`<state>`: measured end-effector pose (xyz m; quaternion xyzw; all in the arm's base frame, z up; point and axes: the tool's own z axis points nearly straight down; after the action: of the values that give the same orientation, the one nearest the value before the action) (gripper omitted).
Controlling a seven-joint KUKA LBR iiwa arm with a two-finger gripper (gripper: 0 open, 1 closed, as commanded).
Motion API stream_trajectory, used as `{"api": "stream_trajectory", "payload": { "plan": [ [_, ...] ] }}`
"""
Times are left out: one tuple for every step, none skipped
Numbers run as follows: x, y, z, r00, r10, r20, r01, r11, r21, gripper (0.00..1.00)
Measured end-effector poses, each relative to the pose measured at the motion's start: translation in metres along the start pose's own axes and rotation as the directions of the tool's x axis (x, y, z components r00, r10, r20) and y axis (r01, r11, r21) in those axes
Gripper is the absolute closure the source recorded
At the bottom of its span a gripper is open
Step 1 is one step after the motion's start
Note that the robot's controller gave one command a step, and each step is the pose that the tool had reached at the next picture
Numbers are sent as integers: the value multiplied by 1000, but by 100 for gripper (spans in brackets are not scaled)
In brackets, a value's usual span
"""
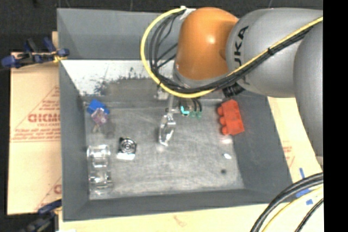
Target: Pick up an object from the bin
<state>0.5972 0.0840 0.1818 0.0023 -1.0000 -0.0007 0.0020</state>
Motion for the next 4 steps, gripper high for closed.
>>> {"api": "stream_trajectory", "payload": {
  "plan": [
    [94, 19, 109, 985, -174, 15, 174, 985, 3, 0],
    [57, 44, 66, 959, -282, 12, 282, 959, 4, 0],
    [19, 62, 110, 981, -195, 6, 195, 981, 0, 0],
    [16, 62, 105, 981, -192, 22, 192, 981, -1, 100]
  ]
}}
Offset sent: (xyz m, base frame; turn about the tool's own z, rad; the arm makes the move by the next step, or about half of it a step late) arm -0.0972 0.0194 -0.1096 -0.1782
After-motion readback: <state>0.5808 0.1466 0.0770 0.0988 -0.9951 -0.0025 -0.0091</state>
